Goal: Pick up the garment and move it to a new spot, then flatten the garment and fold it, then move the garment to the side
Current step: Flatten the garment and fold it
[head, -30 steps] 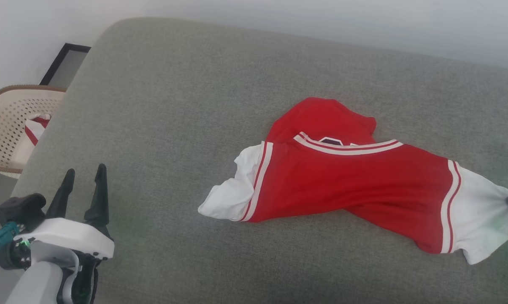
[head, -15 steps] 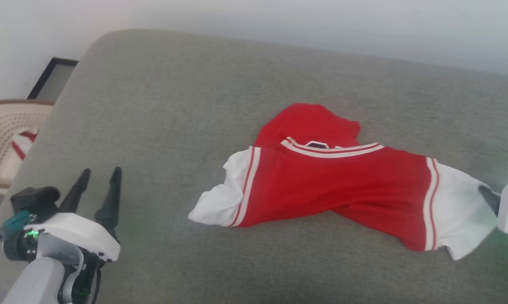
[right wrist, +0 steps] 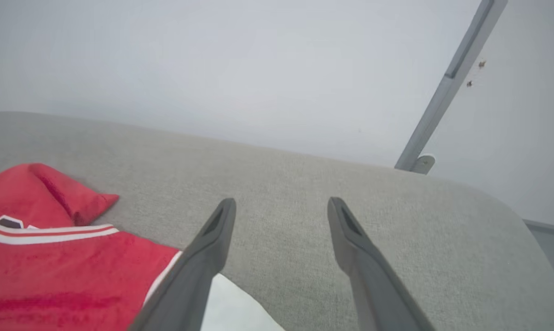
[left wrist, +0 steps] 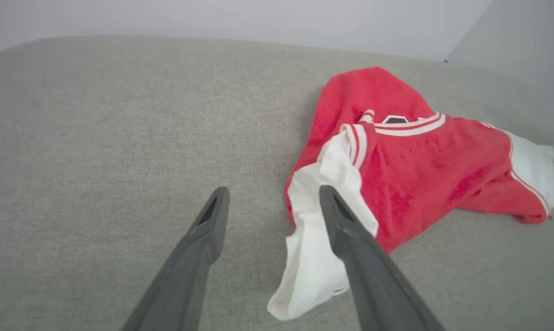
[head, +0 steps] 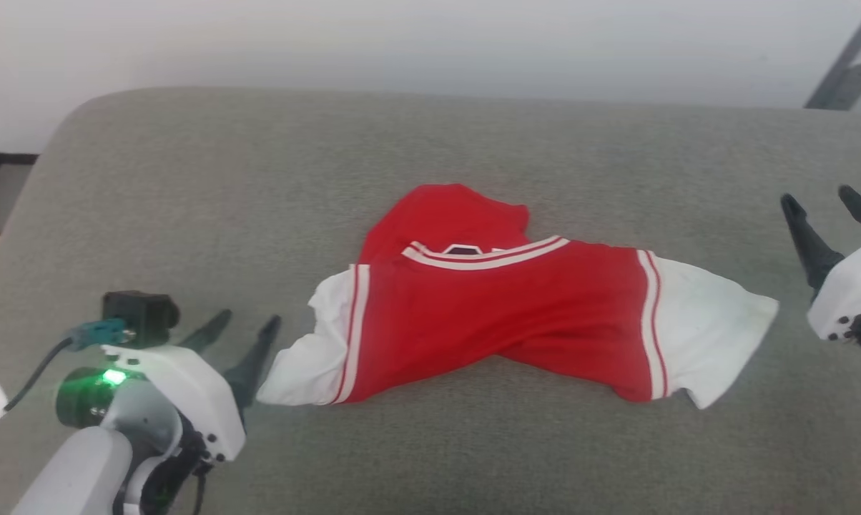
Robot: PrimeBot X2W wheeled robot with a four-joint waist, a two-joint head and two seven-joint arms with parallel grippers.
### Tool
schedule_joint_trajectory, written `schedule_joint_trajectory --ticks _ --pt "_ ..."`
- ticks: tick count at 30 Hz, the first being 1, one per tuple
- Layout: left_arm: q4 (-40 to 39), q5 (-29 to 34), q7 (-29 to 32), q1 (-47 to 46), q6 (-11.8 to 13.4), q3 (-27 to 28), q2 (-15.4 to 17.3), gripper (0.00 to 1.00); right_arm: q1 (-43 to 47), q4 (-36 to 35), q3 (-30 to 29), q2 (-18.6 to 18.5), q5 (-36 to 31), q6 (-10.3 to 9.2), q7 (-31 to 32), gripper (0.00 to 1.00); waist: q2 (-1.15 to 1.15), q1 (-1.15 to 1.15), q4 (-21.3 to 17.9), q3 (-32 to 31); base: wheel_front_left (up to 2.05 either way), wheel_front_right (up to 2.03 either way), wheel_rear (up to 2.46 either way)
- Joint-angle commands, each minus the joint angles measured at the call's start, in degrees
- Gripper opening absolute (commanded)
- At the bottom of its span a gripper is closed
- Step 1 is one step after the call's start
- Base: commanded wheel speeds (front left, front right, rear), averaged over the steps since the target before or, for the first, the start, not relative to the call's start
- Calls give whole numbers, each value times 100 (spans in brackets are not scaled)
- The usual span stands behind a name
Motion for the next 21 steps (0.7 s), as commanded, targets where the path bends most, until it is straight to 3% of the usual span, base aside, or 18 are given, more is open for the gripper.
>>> schedule_joint_trajectory --ticks 1,12,17,21 --pt "-65 -112 113 52 67 -14 -11 100 93 -54 -24 61 -50 -1 -91 100 0 0 -111 12 0 0 0" --pt "-807 -218 1818 71 808 -334 285 100 575 -625 -302 487 -350 -1 -363 100 0 0 -480 125 0 0 0" --pt "-680 -122 2040 -19 953 -379 386 100 754 -874 -403 619 -363 -1 -475 100 0 0 -569 231 0 0 0" --pt "-396 -237 2076 -87 915 -344 352 100 845 -1024 -437 714 -385 0 -518 100 0 0 -627 301 0 0 0"
